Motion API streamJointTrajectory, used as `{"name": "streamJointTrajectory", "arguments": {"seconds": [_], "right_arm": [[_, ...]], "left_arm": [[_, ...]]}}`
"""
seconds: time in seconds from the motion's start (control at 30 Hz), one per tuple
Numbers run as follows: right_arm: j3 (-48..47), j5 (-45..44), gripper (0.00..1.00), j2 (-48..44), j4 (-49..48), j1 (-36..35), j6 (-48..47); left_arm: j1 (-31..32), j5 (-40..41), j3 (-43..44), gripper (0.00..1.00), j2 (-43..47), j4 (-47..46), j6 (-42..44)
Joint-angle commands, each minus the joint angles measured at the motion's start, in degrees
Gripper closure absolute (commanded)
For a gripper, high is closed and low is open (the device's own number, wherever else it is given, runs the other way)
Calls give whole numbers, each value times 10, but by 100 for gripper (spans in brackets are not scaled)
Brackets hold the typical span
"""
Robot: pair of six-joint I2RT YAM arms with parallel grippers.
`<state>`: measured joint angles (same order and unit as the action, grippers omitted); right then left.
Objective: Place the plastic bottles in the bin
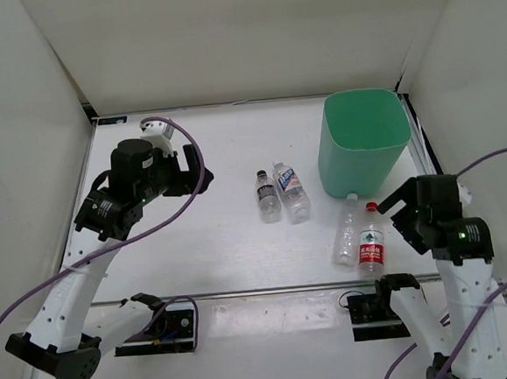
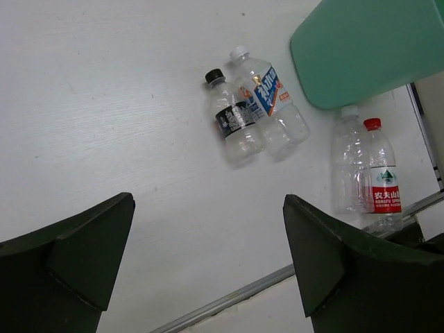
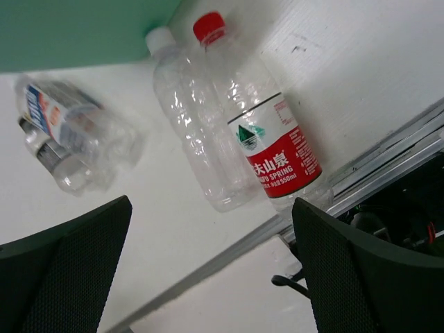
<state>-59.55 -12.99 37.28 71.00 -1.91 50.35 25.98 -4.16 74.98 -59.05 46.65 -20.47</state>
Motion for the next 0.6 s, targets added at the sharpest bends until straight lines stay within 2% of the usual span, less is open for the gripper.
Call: {"name": "streamJointTrajectory", "arguments": {"seconds": [0.0, 0.13, 0.3, 0.57], "right_arm": [[11, 76, 0, 53, -14, -2, -75], [11, 62, 0, 101, 28, -2, -75], [18, 57, 0, 124, 34, -2, -99], [56, 78, 0, 142, -16, -2, -137]], "left_arm": [[0, 10, -12, 0, 15, -14, -12], [0, 31, -19, 0, 26, -14, -18], [0, 72, -35, 0, 44, -14, -30], [0, 79, -86, 0, 66, -14, -72]]}}
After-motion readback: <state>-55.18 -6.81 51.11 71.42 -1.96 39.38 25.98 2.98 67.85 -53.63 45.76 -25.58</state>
